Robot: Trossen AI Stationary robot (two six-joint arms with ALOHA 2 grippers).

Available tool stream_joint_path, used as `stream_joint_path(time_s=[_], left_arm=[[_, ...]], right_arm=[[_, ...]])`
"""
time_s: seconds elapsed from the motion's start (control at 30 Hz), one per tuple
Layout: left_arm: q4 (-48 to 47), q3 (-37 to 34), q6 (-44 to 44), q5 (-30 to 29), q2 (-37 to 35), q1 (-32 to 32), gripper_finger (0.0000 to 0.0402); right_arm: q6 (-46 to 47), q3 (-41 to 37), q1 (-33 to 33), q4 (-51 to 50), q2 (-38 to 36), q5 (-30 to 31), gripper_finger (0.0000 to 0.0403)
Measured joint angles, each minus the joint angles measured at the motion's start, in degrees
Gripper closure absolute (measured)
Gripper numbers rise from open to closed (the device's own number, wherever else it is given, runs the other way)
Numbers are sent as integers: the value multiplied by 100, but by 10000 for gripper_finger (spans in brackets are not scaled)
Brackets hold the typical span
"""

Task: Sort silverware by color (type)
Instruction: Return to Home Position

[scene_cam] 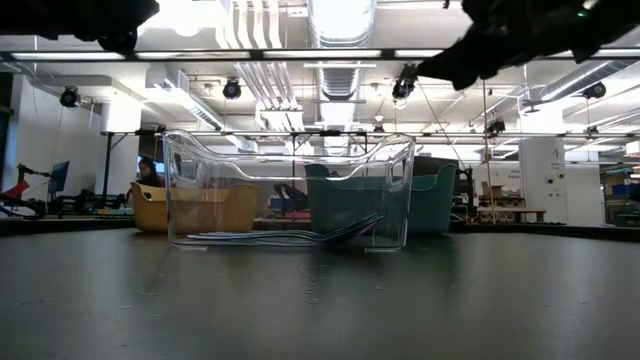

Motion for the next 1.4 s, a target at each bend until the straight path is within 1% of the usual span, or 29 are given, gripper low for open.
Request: stream_joint_path(time_s=[0.2, 0.4, 0.47, 0.53, 0.73, 0.87, 1.0, 1.17, 1.27, 1.4], left_arm=[[31, -302, -66, -1, -719, 0, 400], [-81, -562, -52, -106, -1478, 30, 401], [-126, -567, -44, -324, -1477, 59, 401], [-295, -552, -46, -411, -1463, 70, 401], [-337, -560, -240, -406, -1479, 87, 401], [-306, -745, -467, -321, -1479, 87, 401], [7, -1054, -794, -260, -1477, 87, 401], [629, -1433, -957, -145, -1477, 87, 402], [1022, -1687, -1082, 82, -1479, 87, 402], [945, -1704, -1248, 143, -1447, 87, 401]], right_arm=[[105, -489, 0, 7, -776, 0, 351], [118, -751, -107, -67, -1471, 2, 351], [136, -839, -158, -128, -1671, 2, 351], [163, -957, -213, -156, -1868, 0, 351], [365, -1336, -379, -342, -2423, 4, 351], [422, -1629, -415, -392, -2768, 2, 351], [439, -1880, -415, -412, -3160, 0, 351], [421, -2031, -415, -924, -3686, -2, 351], [391, -2147, -415, -1095, -4016, -5, 351], [182, -2335, -413, -1240, -4436, -42, 351]])
